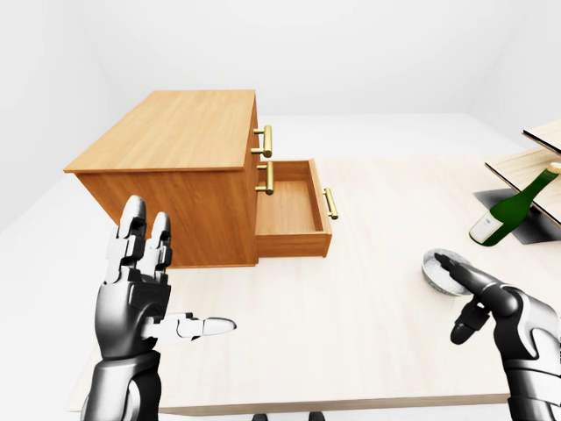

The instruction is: Put the bowl on top of the cabinet.

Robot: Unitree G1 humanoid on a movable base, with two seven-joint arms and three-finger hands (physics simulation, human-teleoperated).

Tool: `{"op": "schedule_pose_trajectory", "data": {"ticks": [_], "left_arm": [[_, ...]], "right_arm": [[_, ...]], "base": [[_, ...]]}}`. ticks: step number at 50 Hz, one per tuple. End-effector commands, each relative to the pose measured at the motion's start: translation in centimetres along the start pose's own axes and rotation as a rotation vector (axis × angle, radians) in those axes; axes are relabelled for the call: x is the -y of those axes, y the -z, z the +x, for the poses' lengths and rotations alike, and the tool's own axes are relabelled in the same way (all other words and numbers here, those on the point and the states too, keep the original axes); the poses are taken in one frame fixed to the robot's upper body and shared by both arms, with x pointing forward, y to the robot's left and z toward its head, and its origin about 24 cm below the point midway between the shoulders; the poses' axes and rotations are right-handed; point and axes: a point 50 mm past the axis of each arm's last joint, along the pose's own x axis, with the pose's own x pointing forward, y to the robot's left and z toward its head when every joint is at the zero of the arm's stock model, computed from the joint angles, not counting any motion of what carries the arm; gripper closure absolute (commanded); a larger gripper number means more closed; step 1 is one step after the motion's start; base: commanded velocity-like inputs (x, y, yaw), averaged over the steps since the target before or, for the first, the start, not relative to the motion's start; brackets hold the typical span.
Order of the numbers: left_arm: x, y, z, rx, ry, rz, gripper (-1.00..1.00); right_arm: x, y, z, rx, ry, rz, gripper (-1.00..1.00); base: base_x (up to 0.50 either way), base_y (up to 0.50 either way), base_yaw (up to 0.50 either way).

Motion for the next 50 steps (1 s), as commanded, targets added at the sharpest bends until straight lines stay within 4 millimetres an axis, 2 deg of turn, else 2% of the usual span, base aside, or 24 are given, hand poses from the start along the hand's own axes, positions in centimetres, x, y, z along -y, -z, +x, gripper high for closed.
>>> {"op": "schedule_pose_trajectory", "data": {"ticks": [1,13,19,37,38,40,41,50], "left_arm": [[0.0,0.0,0.0,0.000,0.001,0.000,-1.00],[0.0,0.0,0.1,0.000,0.000,-0.001,-1.00],[0.0,0.2,-0.1,-0.011,0.001,-0.002,-1.00],[0.1,0.0,-0.1,-0.005,0.004,0.003,-1.00],[0.2,0.1,-0.1,-0.010,0.004,0.003,-1.00],[0.2,0.1,-0.1,-0.010,0.005,0.004,-1.00],[0.2,0.1,-0.1,-0.011,0.005,0.004,-1.00],[0.4,0.2,-0.3,-0.021,0.008,0.004,-1.00]], "right_arm": [[-0.4,-0.2,0.4,0.003,-0.029,0.002,-1.00],[-1.3,0.1,0.8,0.002,-0.069,0.024,-1.00],[-2.7,0.8,1.2,-0.008,-0.122,0.068,-1.00],[-4.8,2.0,1.3,-0.031,-0.200,0.106,-1.00],[-5.0,2.1,1.3,-0.036,-0.208,0.108,-0.73],[-4.9,2.0,1.3,-0.032,-0.203,0.108,0.64],[-5.0,2.1,1.2,-0.033,-0.203,0.106,1.00],[-5.1,2.3,0.9,-0.041,-0.197,0.100,1.00]], "base": [[0.00,0.00,0.00],[0.00,0.00,0.00],[0.00,0.00,0.00],[0.00,0.00,0.00],[0.00,0.00,0.00],[0.00,0.00,0.00],[0.00,0.00,0.00],[0.00,0.00,0.00]]}}
